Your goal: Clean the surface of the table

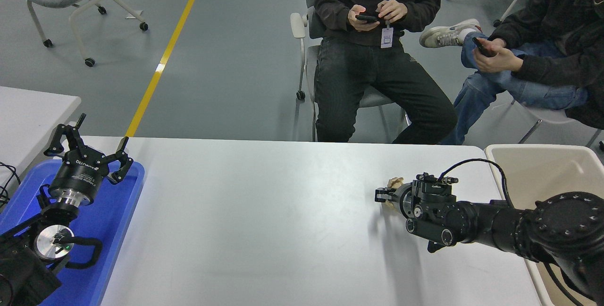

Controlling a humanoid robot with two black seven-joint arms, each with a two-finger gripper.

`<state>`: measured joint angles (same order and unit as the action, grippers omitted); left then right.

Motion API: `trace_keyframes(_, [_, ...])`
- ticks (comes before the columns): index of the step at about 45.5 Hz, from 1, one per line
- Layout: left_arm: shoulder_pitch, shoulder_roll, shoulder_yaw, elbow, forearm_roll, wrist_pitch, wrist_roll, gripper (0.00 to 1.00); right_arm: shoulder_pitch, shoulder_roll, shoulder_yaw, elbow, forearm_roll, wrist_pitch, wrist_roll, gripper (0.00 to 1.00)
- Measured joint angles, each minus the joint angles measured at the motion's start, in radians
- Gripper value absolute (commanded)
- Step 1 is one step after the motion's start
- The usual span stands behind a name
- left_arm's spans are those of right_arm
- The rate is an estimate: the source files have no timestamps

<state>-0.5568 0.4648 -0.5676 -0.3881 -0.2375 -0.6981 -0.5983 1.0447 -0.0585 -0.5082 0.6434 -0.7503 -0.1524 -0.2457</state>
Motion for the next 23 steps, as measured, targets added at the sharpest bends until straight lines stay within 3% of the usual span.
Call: trace_keyframes(23, [0.000,0.000,0.000,0.000,0.000,0.000,0.000,1.00,0.145,-0.220,0.098,0.299,0.010,0.016,-0.004,0.00])
